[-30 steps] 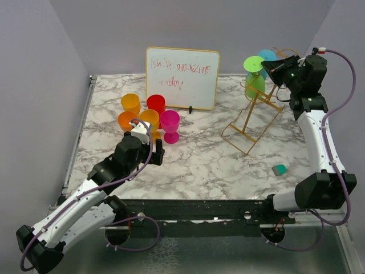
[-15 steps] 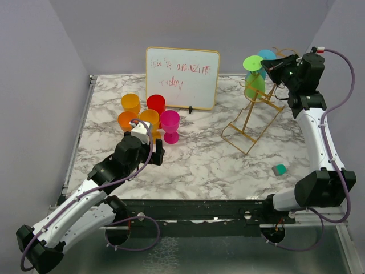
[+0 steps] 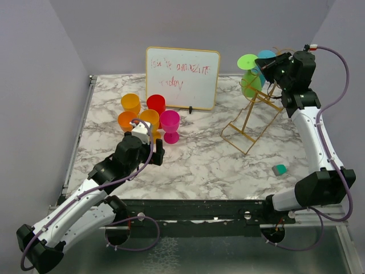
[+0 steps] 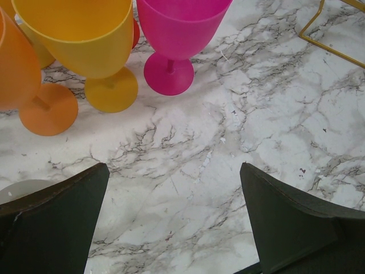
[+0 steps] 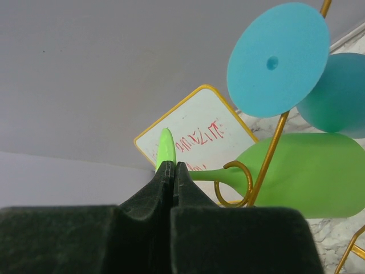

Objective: Take the wine glass off the wine glass rack
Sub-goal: Pick up the wine glass from the wine rack, then place the wine glass at the center of the board.

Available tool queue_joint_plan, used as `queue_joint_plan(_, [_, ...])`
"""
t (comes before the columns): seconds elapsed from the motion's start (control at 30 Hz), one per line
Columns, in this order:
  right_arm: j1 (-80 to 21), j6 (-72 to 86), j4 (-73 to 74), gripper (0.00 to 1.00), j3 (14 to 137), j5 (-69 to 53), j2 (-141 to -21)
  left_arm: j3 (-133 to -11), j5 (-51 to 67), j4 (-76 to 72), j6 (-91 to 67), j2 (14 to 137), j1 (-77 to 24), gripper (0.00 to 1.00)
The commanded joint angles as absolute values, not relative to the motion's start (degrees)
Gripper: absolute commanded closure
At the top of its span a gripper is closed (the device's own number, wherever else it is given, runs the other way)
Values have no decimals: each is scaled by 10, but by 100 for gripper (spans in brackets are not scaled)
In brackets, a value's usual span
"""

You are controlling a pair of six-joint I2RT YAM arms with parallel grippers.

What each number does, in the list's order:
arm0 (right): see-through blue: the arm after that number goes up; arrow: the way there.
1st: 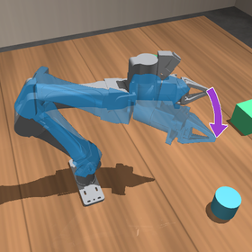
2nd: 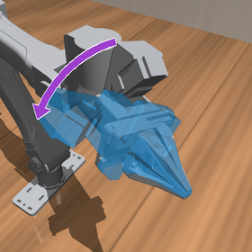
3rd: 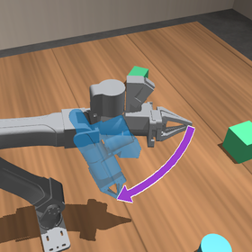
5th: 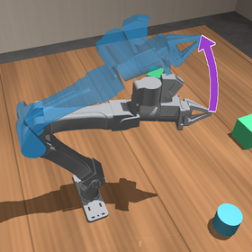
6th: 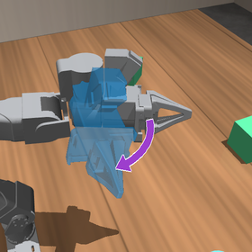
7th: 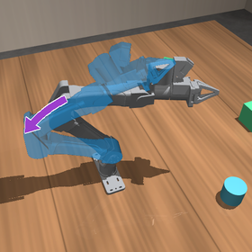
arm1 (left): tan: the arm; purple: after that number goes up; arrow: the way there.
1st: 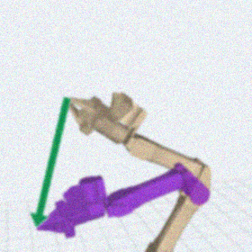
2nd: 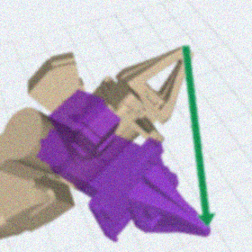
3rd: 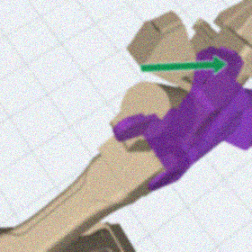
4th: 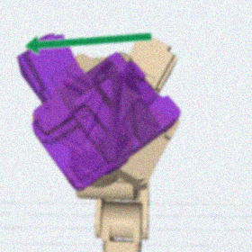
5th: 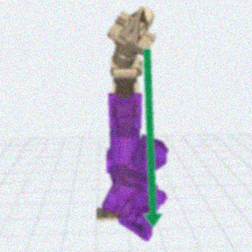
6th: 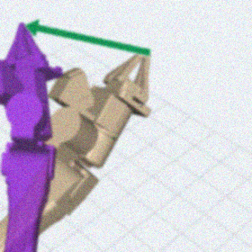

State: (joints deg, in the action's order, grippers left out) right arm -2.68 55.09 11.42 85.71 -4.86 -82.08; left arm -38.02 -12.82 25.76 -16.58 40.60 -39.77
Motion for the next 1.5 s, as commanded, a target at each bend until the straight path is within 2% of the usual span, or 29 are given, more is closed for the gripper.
queue_joint_plan(0.0, [-36,529,123,99,891,-32,-834,-385,-117,245,-159,406,-396,1])
queue_joint_plan(0.5, [-38,516,123,99,894,-188,-822,-386,-113,245,-159,414,-396,1])
queue_joint_plan(0.7, [-38,521,71,99,919,-345,-849,-386,-114,245,-158,411,-396,1])
queue_joint_plan(0.9, [-38,508,67,99,938,-409,-858,-386,-115,245,-159,412,-396,1])
queue_joint_plan(1.1, [-41,525,-25,99,917,-531,-844,-386,-118,245,-159,408,-396,1])
queue_joint_plan(1.47, [-96,390,69,99,852,-610,-773,-383,-111,245,-174,368,-396,1])
